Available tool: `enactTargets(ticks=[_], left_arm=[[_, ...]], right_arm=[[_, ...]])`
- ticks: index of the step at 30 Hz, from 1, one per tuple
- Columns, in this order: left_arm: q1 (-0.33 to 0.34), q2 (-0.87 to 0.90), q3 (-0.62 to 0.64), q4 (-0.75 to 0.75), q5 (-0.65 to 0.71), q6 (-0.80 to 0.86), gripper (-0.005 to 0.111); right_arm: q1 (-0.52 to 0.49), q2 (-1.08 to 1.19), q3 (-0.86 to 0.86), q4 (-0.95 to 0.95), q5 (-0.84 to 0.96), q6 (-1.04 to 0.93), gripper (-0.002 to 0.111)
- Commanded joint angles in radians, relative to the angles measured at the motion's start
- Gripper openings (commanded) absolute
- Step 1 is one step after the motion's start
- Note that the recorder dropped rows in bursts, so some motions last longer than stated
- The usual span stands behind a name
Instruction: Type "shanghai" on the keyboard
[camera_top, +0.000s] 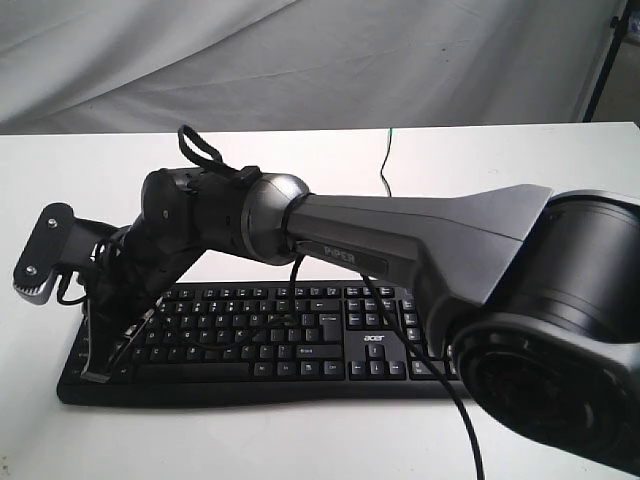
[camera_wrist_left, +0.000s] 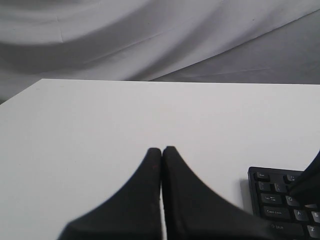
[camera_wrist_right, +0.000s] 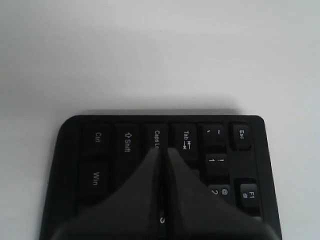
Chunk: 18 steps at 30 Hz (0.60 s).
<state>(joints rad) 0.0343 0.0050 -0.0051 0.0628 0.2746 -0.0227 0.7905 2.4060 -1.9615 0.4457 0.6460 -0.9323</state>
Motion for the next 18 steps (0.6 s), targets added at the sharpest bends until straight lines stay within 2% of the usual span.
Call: enactTargets(ticks=[1,18], left_arm=[[-0.004,-0.005,0.005,-0.001,-0.009,-0.002,0.001],[-0.004,-0.005,0.005,-0.001,-0.009,-0.002,0.001]], right_arm=[[-0.003,-0.002,-0.006,-0.013,-0.016,0.014,0.0],[-0.012,0.029,-0.006,-0.019,0.002,0.022,0.0]])
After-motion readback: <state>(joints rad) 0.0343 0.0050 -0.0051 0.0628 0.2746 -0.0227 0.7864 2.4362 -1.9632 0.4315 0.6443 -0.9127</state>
